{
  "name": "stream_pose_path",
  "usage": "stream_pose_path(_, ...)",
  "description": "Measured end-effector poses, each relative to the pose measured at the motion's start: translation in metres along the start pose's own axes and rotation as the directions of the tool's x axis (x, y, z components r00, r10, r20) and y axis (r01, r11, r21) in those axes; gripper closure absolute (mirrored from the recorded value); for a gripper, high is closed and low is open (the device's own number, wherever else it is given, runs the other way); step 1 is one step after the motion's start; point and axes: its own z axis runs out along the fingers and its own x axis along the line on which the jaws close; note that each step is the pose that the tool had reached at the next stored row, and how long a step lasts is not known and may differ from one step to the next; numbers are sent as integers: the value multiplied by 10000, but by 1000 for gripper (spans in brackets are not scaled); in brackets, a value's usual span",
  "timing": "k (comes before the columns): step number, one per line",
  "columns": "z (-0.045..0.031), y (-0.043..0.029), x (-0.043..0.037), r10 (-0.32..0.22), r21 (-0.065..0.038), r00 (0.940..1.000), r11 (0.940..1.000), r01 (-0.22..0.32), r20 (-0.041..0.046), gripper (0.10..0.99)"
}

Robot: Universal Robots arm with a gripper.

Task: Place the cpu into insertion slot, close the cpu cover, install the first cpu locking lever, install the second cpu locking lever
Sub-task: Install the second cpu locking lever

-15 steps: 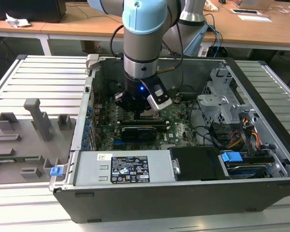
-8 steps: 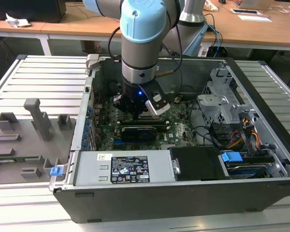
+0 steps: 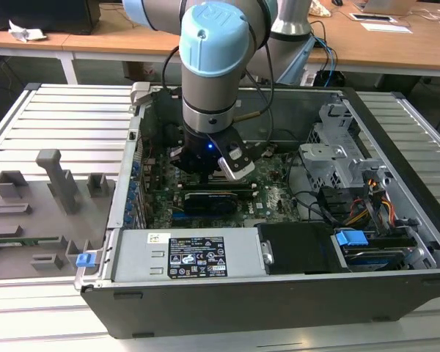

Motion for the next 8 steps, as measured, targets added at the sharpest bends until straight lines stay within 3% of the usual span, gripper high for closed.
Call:
stream_pose_path(4,12,-6,4,-9,-146,10000,9999,10,12,980)
stream_pose_path(8,28,-10,15,-19,-212,10000,9998,19,16,980)
